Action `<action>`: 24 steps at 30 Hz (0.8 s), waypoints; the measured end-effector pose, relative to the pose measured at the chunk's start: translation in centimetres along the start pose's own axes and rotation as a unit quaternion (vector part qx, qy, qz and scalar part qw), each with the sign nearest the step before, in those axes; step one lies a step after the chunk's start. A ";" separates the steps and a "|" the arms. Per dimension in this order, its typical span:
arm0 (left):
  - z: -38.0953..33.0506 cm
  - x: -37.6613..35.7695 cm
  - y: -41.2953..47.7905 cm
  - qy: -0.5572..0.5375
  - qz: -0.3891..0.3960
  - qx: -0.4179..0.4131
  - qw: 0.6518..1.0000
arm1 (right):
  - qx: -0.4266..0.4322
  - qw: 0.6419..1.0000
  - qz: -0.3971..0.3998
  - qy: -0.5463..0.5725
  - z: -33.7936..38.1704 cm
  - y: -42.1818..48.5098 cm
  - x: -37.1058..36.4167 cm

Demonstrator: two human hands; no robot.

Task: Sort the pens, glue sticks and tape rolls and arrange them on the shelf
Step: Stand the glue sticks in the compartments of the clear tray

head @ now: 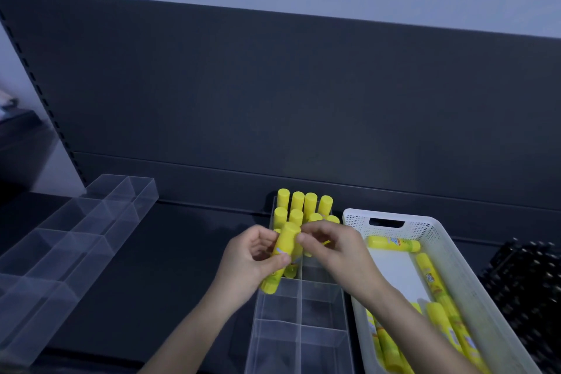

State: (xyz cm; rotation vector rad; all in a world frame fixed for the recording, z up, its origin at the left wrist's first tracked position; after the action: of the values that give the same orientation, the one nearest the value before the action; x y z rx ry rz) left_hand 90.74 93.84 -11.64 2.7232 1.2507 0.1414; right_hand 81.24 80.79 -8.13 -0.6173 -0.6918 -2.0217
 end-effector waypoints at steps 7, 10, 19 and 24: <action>0.4 -2.1 0.3 0.091 0.082 0.021 0.992 | -0.056 0.998 0.000 0.032 -1.5 -0.6 1.3; 2.1 -1.5 0.0 0.319 0.129 0.022 0.939 | -0.087 0.992 -0.049 -0.079 -2.6 0.1 2.9; 3.6 -1.9 -0.2 0.398 0.131 -0.063 0.906 | -0.076 0.981 0.060 -0.168 -4.7 0.6 -0.5; 4.0 -2.0 -0.3 0.396 0.125 -0.082 0.906 | -0.058 0.977 0.069 -0.195 -4.9 0.8 -1.0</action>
State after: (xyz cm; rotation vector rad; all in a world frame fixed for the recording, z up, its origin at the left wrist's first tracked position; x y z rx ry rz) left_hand 89.84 92.18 -15.72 2.7209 0.9223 1.4247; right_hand 81.69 77.73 -12.09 -1.1204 -0.7380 -1.8365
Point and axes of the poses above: each hand's wrist, its own y-axis towards the middle knuckle, its own x-axis out of the back of the hand, z = x × y, the point moved 2 cm from there along y, towards the middle knuckle, and after that the axes turned 7 degrees about -y, right-handed, at the moved point
